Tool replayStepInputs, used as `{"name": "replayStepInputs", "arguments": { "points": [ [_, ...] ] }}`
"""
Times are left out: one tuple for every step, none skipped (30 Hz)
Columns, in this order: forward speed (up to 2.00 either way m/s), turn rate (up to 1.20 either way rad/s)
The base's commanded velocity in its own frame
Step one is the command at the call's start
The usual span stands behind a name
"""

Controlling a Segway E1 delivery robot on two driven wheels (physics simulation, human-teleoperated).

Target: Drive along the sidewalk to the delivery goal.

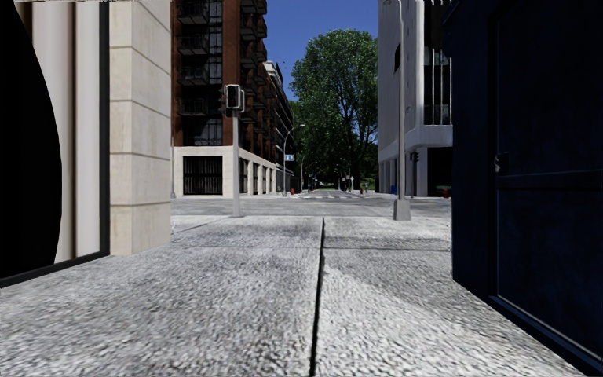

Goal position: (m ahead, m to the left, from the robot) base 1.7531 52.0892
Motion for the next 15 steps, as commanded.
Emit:
{"name": "replayStepInputs", "arguments": {
  "points": [
    [2.0, 0.0],
    [2.0, 0.0],
    [2.0, 0.0],
    [2.0, 0.0],
    [2.0, 0.0],
    [2.0, 0.0],
    [2.0, 0.0],
    [2.0, 0.0],
    [2.0, 0.0],
    [2.0, 0.0],
    [2.0, 0.0],
    [2.0, 0.0],
    [2.0, 0.0],
    [2.0, 0.0],
    [2.0, 0.0]
  ]
}}
